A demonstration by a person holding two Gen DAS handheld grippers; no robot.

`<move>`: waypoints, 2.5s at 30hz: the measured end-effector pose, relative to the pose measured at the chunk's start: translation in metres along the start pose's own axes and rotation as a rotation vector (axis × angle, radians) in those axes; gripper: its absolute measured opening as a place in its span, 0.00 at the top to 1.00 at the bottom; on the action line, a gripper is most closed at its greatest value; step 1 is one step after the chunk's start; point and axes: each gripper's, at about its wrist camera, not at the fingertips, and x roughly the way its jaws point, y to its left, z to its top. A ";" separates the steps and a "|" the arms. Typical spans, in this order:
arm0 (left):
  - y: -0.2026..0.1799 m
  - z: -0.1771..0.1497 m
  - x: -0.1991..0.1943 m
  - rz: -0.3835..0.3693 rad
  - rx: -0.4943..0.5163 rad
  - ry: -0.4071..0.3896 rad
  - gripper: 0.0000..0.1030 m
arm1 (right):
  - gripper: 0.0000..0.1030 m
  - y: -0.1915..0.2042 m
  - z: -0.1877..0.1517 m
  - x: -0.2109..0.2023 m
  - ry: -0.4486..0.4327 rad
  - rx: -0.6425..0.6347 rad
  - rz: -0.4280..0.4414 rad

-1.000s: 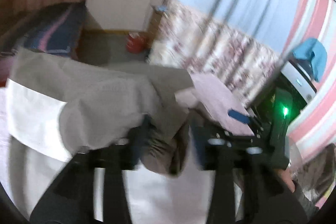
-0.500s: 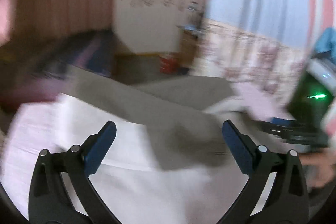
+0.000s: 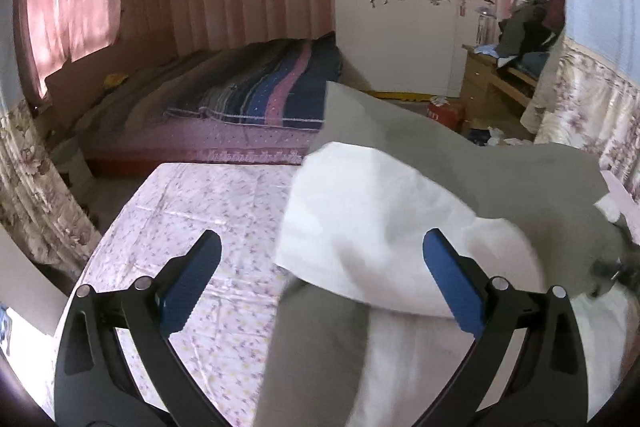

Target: Fold large clothes

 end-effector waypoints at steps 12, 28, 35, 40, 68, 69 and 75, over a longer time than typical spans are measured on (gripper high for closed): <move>-0.011 0.043 0.032 0.025 0.034 -0.017 0.03 | 0.79 -0.126 0.095 -0.033 -0.026 -0.007 -0.241; -0.041 0.024 0.152 0.134 0.084 0.217 0.03 | 0.23 -0.114 0.079 0.043 0.031 -0.054 -0.152; -0.026 0.015 0.152 0.122 0.057 0.212 0.03 | 0.13 -0.105 0.075 0.046 0.046 -0.089 -0.253; -0.014 0.032 0.123 0.040 -0.021 0.158 0.03 | 0.12 -0.079 0.088 -0.005 -0.032 -0.122 -0.317; -0.056 0.039 0.160 -0.065 0.014 0.190 0.07 | 0.02 -0.042 0.092 0.067 0.072 -0.208 -0.236; -0.051 0.038 0.144 -0.085 0.020 0.163 0.07 | 0.02 -0.041 0.087 0.044 0.040 -0.226 -0.212; 0.001 0.001 0.002 -0.136 0.078 0.033 0.03 | 0.02 -0.072 0.004 -0.109 -0.069 -0.232 -0.112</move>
